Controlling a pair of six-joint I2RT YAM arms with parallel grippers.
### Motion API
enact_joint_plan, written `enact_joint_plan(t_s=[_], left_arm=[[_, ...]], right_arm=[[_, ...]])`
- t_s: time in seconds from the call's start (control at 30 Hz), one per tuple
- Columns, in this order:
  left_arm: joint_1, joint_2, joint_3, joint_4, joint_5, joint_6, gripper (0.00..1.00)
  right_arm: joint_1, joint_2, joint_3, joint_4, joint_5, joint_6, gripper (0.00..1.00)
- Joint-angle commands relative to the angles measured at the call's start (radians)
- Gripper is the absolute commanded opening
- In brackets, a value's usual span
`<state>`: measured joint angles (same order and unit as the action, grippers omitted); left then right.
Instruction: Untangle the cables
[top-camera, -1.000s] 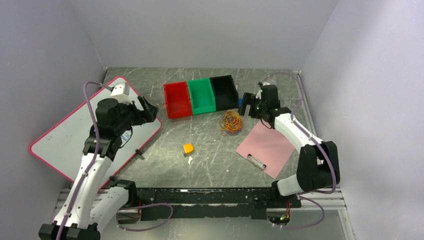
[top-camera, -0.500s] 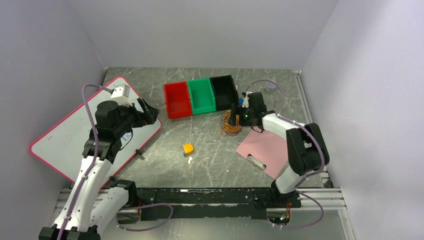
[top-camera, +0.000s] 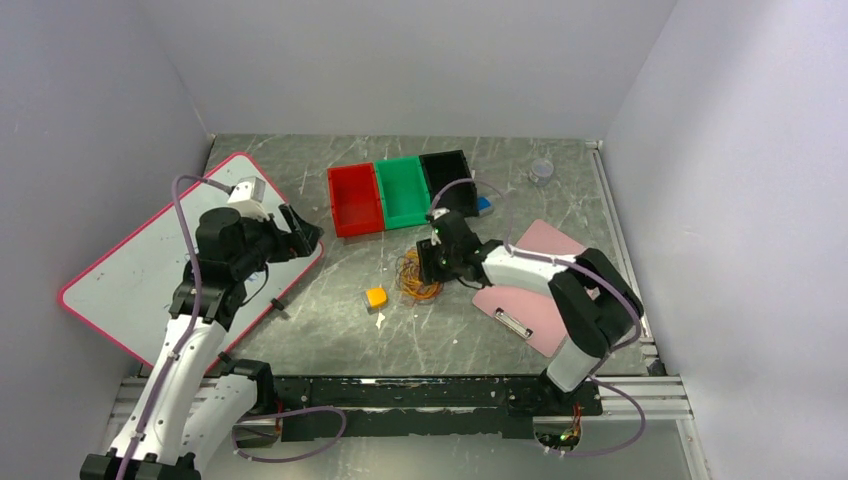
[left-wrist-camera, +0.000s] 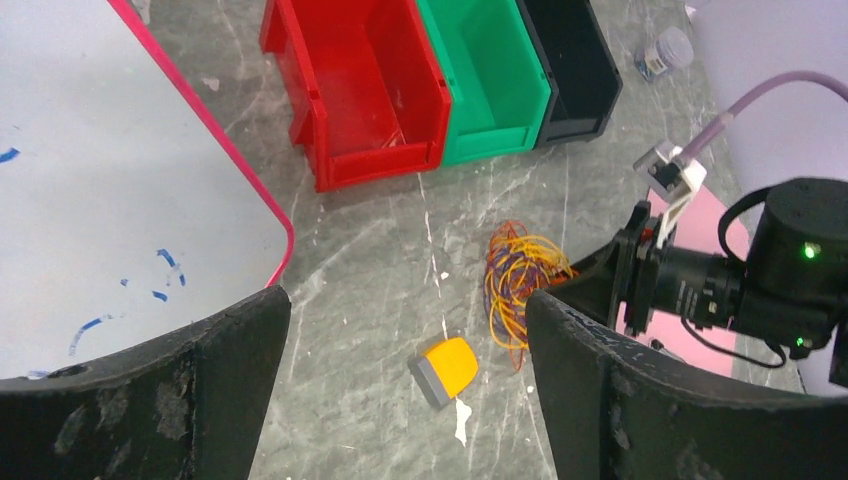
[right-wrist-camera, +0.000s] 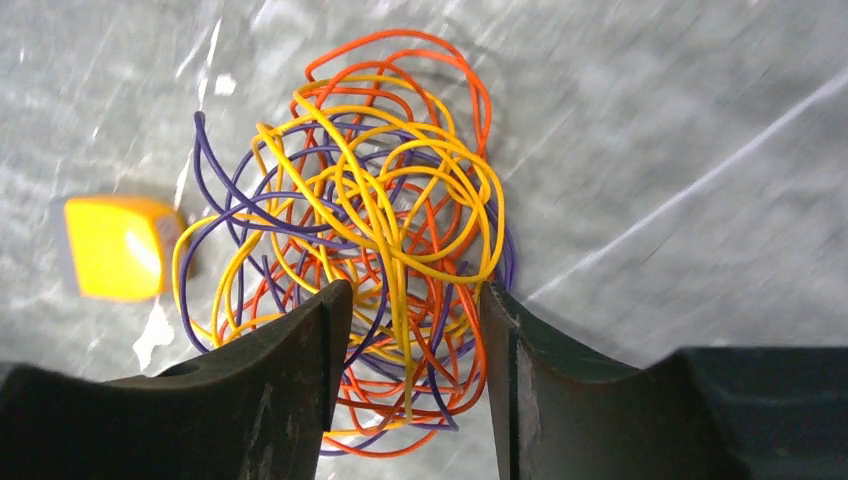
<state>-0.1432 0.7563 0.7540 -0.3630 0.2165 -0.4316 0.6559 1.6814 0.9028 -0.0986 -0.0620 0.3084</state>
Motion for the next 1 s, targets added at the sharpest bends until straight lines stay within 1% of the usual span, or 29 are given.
enact_joint_plan(t_s=[0.0, 0.1, 0.2, 0.27, 0.3, 0.4, 0.47, 0.57, 0.63, 0.77, 0.87, 0.97], left_arm=[[-0.006, 0.016, -0.026, 0.055, 0.07, -0.008, 0.91], [-0.006, 0.047, -0.034, 0.065, 0.083, -0.016, 0.9], [-0.008, 0.089, -0.029, 0.062, 0.093, -0.02, 0.89], [-0.018, 0.117, -0.026, 0.064, 0.113, -0.026, 0.87], [-0.032, 0.13, -0.027, 0.068, 0.122, -0.032, 0.86], [-0.112, 0.153, -0.046, 0.1, 0.108, -0.059, 0.86], [-0.182, 0.164, -0.06, 0.125, 0.078, -0.08, 0.86], [-0.277, 0.193, -0.079, 0.162, 0.032, -0.113, 0.84], [-0.332, 0.212, -0.091, 0.186, 0.005, -0.135, 0.83], [-0.422, 0.258, -0.109, 0.228, -0.051, -0.178, 0.81], [-0.458, 0.3, -0.109, 0.263, -0.075, -0.223, 0.76], [-0.476, 0.349, -0.09, 0.28, -0.109, -0.293, 0.68]], right_arm=[[0.095, -0.098, -0.075, -0.023, 0.083, 0.215, 0.53], [0.179, -0.168, -0.1, -0.039, 0.153, 0.306, 0.57], [0.198, -0.244, -0.107, -0.048, 0.201, 0.333, 0.67], [0.185, -0.293, -0.094, -0.071, 0.246, 0.309, 0.76], [0.175, -0.315, -0.08, -0.085, 0.255, 0.27, 0.79], [0.137, -0.342, -0.04, -0.126, 0.25, 0.17, 0.83], [0.1, -0.356, -0.037, -0.124, 0.21, 0.113, 0.81], [0.034, -0.373, -0.054, -0.104, 0.105, 0.08, 0.71], [0.004, -0.383, -0.071, -0.082, 0.026, 0.066, 0.66], [-0.002, -0.377, -0.087, -0.061, -0.068, 0.046, 0.63], [-0.001, -0.366, -0.11, -0.045, -0.082, 0.071, 0.61], [0.001, -0.364, -0.146, -0.028, -0.038, 0.122, 0.59]])
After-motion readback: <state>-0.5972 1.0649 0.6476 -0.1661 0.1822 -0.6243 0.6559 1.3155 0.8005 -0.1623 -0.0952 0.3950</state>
